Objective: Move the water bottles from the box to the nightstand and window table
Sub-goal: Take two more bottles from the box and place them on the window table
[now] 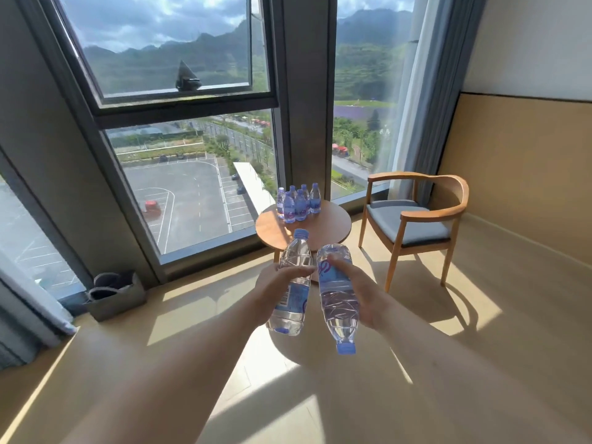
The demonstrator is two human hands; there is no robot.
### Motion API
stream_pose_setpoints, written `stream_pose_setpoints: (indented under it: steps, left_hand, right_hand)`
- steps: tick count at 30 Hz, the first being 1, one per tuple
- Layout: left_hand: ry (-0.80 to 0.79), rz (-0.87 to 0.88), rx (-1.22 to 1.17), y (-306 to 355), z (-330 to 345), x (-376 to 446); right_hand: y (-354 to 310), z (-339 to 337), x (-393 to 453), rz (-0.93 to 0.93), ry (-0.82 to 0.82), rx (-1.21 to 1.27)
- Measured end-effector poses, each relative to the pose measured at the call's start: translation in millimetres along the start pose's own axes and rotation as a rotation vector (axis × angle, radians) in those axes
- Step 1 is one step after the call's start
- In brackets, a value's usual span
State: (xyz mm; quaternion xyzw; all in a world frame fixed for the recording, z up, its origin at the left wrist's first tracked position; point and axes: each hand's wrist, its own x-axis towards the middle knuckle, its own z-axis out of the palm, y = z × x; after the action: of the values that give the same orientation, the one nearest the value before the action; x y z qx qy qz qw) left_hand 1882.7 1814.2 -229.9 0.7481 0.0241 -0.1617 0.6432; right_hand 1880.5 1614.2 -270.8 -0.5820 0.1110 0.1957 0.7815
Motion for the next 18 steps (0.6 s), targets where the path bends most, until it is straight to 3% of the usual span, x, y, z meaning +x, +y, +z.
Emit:
stream_pose_setpoints:
  steps: [7, 13, 18]
  left_hand:
    - [0.058, -0.02, -0.061, 38.1, -13.6, 141.8]
    - [0.073, -0.045, -0.15, 47.6, -20.1, 251.4]
    - [0.047, -0.061, -0.154, 46.2, -29.2, 356.1]
  right_hand:
    - [-80.3, -32.1, 127.9, 0.065, -0.015, 0.027]
    - [-108.1, -51.4, 217.1, 0.099, -0.022, 0.063]
    - [-128.5, -65.3, 299.3, 0.088, 0.07, 0.074]
